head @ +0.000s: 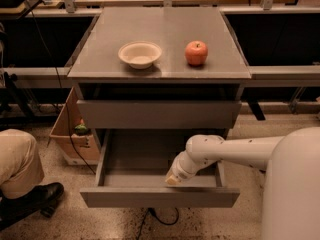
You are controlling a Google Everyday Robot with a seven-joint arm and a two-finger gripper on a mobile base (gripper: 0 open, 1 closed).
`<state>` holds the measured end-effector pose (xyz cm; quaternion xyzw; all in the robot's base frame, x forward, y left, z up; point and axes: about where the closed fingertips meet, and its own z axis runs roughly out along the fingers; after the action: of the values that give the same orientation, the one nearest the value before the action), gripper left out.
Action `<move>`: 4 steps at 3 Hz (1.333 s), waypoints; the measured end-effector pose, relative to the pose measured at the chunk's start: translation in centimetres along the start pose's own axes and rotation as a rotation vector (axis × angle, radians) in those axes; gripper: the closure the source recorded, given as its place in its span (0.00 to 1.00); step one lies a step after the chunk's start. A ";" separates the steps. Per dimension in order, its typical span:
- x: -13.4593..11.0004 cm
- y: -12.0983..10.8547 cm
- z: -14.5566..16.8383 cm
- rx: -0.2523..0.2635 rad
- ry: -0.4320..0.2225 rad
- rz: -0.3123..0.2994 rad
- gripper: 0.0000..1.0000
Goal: Open middle drawer
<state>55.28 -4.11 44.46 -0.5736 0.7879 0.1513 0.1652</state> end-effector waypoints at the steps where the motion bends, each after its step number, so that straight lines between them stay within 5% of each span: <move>1: 1.3 -0.2 1.6 -0.038 -0.025 0.043 1.00; 4: 2.0 2.5 1.2 -0.163 0.007 0.136 1.00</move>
Offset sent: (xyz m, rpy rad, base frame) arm -0.0126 -0.0144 -0.0406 0.0887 0.1865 -0.0750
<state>52.46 -4.56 42.66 -0.5308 0.8107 0.2237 0.1044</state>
